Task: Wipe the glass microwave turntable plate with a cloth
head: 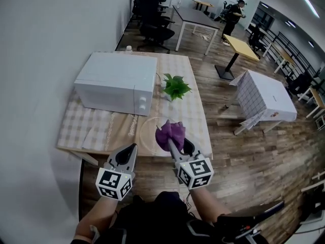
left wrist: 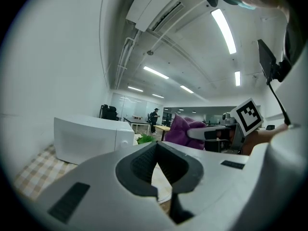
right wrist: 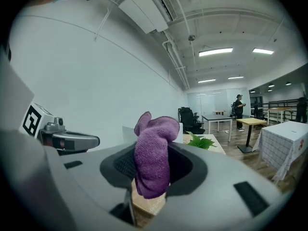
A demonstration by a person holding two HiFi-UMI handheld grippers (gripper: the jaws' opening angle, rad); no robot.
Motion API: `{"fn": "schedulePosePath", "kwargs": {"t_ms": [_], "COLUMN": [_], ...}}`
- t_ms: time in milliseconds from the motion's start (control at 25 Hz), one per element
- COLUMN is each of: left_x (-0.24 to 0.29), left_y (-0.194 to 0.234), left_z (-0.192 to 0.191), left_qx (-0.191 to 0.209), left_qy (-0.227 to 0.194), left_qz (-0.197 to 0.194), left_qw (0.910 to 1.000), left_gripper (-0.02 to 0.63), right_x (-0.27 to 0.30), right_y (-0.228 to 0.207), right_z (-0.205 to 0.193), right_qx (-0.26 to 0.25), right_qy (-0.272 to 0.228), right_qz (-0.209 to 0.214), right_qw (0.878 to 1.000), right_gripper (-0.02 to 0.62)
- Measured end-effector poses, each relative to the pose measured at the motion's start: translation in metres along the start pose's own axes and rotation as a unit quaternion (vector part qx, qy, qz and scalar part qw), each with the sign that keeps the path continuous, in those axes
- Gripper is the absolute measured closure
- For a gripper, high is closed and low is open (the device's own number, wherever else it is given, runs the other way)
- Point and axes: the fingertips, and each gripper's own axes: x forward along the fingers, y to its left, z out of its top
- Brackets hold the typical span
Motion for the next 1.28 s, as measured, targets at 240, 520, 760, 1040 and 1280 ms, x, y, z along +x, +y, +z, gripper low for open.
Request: {"fn": "schedulePosePath", "kwargs": {"t_ms": [240,520,760,1040,1280], "left_x": [0.017,0.046,0.075,0.107,0.134], "left_y": [0.013,0.035,0.053,0.066,0.069], "left_z": [-0.005,-0.002,0.008,-0.014,-0.047], "left_qx": [-0.008,0.001,0.008,0.007,0.015], "left_qy": [0.011,0.017,0.019,0.045,0.081], "left_qz": [-0.005,0.013,0.034,0.037,0.034], "left_qw": [0.9999,0.9998,0.9992,0.9983,0.9960], "left_gripper": [0.603,0.603,0.603,0.603,0.603], "right_x": [0.021,0.063,0.102,0.144,0.172], "right_y": [-0.002,-0.018,-0.038,-0.060,-0.066], "right_z": [0.003,-0.001,0.001,-0.024,-0.062], "right_qx": [-0.017,-0.014,-0.014,-0.009,-0.008], "right_qy": [0.002,0.013,0.021,0.053,0.096], "right_qz": [0.005,0.024,0.045,0.054,0.070], "right_qw": [1.000,1.000,0.999,0.997,0.993], "right_gripper": [0.449,0.449,0.449,0.449,0.449]}}
